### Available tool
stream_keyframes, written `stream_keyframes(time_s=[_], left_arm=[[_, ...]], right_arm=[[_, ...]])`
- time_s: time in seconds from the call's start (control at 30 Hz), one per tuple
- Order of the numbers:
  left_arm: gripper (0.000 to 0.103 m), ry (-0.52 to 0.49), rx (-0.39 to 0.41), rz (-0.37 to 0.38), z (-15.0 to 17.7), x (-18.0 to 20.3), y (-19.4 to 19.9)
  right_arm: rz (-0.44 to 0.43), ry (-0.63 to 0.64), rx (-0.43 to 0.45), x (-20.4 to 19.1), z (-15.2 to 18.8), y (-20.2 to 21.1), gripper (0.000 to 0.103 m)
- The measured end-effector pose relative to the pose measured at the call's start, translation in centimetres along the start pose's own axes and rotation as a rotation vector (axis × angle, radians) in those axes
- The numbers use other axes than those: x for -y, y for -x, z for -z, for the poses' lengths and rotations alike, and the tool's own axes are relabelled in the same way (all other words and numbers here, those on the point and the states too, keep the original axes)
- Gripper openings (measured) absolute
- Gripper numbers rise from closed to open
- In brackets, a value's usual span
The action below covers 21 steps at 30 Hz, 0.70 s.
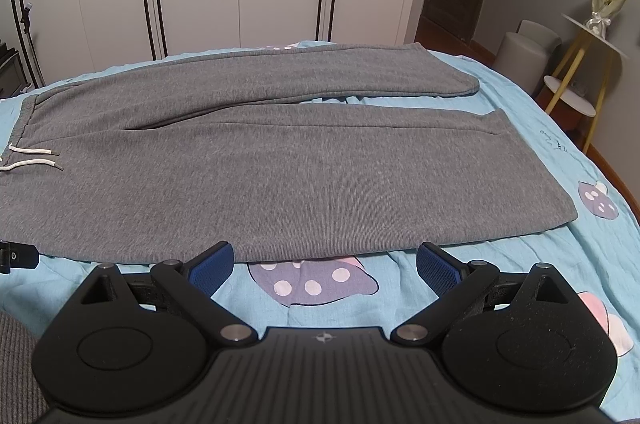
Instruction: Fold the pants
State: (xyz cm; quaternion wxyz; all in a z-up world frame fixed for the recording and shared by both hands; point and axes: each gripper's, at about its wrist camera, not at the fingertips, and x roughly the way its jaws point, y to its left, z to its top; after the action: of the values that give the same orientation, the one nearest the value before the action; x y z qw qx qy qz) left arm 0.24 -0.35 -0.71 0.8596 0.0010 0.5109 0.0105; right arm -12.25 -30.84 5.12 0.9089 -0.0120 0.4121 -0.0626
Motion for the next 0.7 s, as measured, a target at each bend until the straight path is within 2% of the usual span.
stream_keyframes(time_s=[0.7], left_arm=[[0.103, -0.01, -0.02, -0.019, -0.28, 0.25, -0.51]], right_arm=[[-0.002, -0.015, -0.009, 0.23, 0.26, -0.42, 0.098]])
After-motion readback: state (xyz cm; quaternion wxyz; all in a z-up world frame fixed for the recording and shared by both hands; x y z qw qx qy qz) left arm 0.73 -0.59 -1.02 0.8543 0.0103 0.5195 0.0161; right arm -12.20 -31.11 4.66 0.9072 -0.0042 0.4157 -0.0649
